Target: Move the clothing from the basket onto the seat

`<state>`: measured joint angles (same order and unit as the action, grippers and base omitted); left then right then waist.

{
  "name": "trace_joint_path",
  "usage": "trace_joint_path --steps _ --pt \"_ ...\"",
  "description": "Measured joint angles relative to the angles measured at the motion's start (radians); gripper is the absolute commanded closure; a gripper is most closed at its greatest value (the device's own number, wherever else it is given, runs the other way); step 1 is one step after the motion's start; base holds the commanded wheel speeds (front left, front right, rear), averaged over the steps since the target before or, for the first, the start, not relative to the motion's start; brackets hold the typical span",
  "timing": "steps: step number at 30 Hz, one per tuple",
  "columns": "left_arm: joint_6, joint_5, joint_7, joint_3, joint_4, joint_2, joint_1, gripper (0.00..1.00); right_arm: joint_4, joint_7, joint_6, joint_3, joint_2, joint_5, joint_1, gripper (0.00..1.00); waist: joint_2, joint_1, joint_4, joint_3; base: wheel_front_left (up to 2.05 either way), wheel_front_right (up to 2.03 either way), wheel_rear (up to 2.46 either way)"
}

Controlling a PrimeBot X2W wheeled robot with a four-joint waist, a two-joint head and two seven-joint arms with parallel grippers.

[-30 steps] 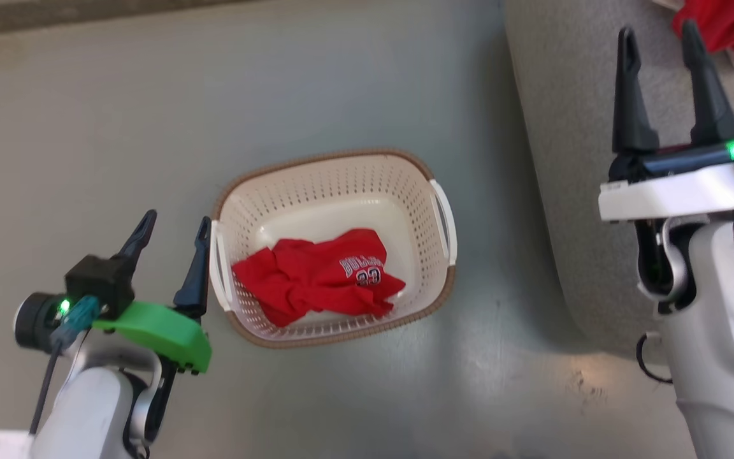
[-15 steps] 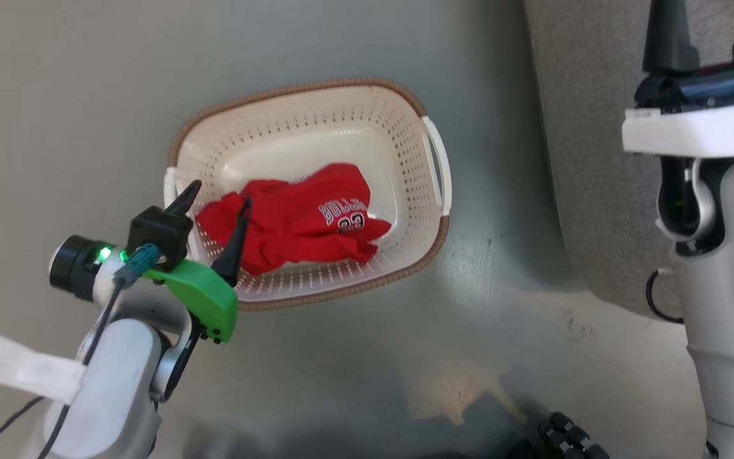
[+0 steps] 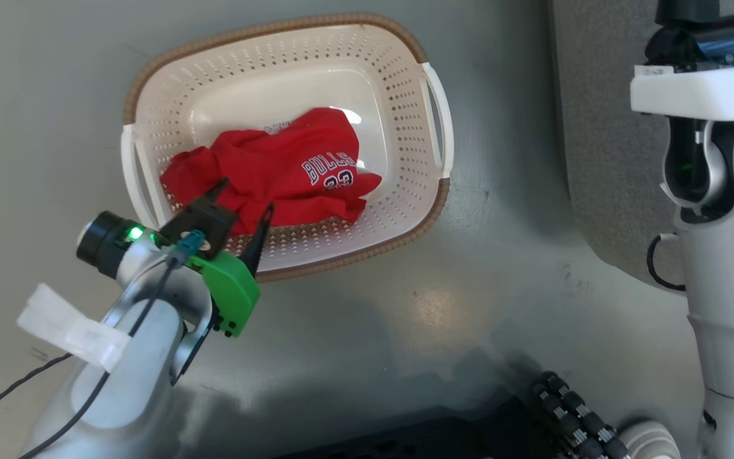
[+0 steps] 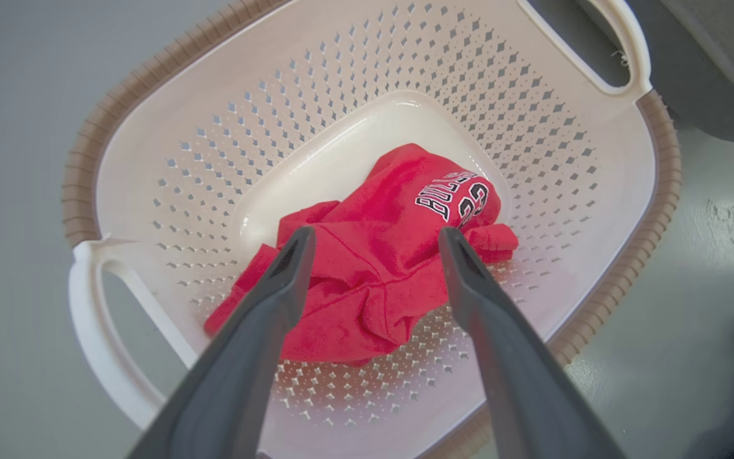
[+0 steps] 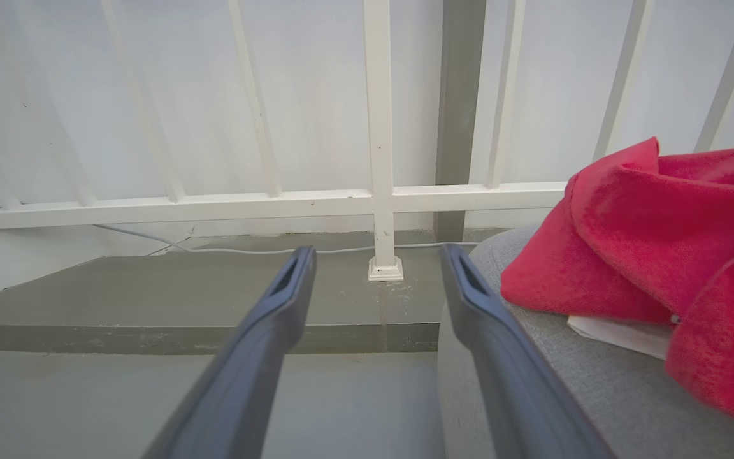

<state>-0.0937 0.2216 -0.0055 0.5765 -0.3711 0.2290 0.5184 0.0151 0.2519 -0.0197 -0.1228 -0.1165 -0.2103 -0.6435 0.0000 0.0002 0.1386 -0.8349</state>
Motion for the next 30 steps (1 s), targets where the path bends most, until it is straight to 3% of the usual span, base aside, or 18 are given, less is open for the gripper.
trace_joint_path --steps 11,30 --pt "-0.016 -0.055 0.02 0.073 -0.084 0.009 0.056 0.0 -0.009 0.003 0.01 -0.03 0.022 0.0 -0.05 0.0 0.0 -0.0001 0.043 -0.047 0.0 0.0 0.0" --pt "-0.026 -0.132 0.031 0.115 -0.207 0.053 0.159 0.0 0.001 0.004 0.01 -0.043 0.045 0.0 -0.09 0.0 0.0 -0.0002 0.11 -0.122 0.0 0.0 0.0"
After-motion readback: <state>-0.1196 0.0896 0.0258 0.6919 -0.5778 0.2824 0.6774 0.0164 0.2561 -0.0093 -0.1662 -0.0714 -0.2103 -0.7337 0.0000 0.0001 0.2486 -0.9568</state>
